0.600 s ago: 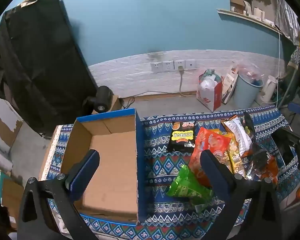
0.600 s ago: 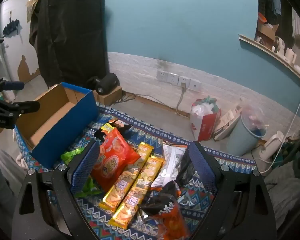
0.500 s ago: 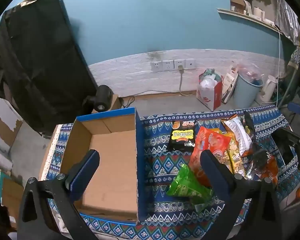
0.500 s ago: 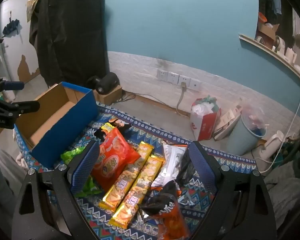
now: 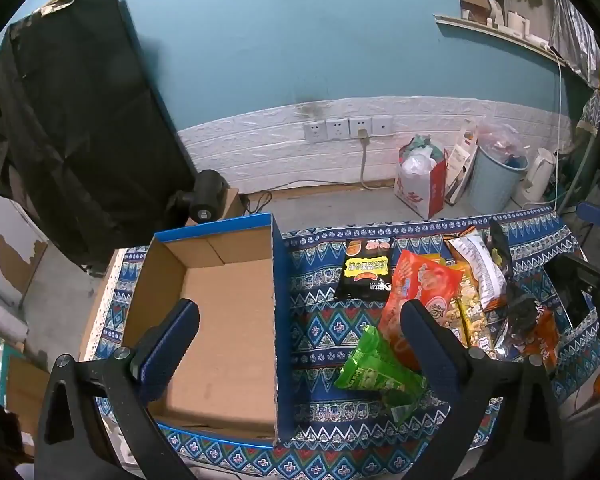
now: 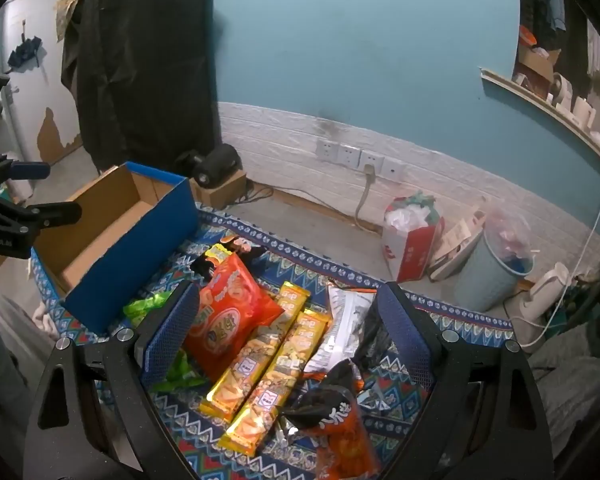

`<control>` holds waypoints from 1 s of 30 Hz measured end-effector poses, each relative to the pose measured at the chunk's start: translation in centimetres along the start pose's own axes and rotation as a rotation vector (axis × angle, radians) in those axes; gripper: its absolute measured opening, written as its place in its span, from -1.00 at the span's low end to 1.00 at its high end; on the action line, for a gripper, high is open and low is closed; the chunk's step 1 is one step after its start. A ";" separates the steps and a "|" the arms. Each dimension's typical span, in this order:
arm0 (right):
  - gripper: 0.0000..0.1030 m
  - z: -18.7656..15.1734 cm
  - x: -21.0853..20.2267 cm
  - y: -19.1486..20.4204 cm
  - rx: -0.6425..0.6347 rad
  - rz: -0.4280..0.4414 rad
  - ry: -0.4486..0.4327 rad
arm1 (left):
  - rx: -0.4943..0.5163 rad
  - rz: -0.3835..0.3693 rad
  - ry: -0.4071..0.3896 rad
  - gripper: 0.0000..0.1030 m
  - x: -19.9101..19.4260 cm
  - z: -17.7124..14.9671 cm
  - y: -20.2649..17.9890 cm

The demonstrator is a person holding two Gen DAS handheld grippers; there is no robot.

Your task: Organize snacks

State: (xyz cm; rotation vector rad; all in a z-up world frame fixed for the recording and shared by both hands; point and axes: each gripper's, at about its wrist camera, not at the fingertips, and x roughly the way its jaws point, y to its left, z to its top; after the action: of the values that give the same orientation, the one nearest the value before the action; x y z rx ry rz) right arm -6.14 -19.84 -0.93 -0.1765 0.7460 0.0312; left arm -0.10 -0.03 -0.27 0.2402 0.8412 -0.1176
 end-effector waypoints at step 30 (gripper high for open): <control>0.74 0.0 0.0 0.3 -0.008 0.018 0.008 | -0.003 -0.002 0.021 0.97 0.2 -0.5 -0.4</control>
State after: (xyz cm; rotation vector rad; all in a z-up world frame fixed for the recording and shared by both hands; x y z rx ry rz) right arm -6.16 -19.57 -0.99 -0.1774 0.7554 0.0510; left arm -0.43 -0.29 -0.77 0.2381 0.8624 -0.1161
